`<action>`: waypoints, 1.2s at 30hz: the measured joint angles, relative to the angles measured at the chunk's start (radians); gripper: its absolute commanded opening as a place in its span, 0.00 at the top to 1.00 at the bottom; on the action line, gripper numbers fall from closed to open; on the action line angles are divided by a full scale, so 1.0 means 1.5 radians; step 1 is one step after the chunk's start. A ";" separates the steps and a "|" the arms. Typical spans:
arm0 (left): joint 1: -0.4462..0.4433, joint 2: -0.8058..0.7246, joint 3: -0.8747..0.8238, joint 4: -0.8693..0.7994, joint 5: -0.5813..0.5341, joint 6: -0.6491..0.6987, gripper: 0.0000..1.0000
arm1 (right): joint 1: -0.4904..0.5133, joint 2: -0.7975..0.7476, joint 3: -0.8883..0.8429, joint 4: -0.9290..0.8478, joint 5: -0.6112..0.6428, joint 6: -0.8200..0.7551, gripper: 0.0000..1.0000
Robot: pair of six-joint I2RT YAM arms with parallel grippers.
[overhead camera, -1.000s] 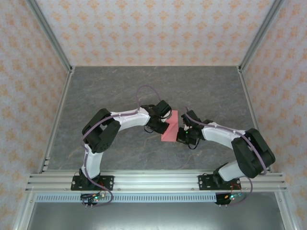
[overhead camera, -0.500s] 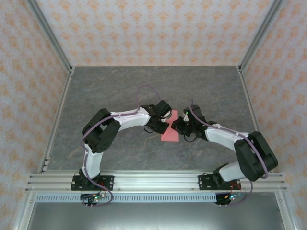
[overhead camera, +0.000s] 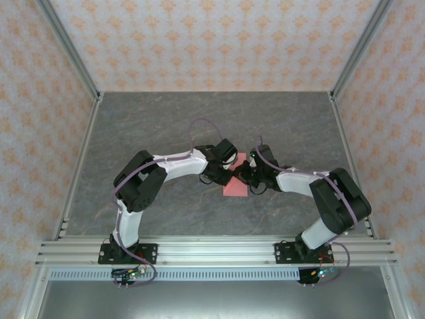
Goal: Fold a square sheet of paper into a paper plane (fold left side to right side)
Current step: Fold the triangle a second time at the center of the table.
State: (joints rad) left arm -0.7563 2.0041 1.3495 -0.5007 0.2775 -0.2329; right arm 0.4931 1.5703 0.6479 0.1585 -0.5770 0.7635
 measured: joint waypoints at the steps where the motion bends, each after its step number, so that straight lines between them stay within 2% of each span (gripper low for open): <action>1: 0.000 0.000 0.000 0.000 0.000 0.000 0.99 | 0.002 0.006 0.003 0.001 0.000 0.000 0.91; 36: 0.000 0.001 0.000 0.002 0.002 -0.001 0.97 | 0.004 0.039 0.030 -0.078 0.041 -0.028 0.92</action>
State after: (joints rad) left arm -0.7563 2.0048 1.3495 -0.4973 0.2810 -0.2337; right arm 0.4992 1.6283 0.6933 0.0418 -0.5156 0.7219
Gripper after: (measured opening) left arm 0.051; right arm 0.086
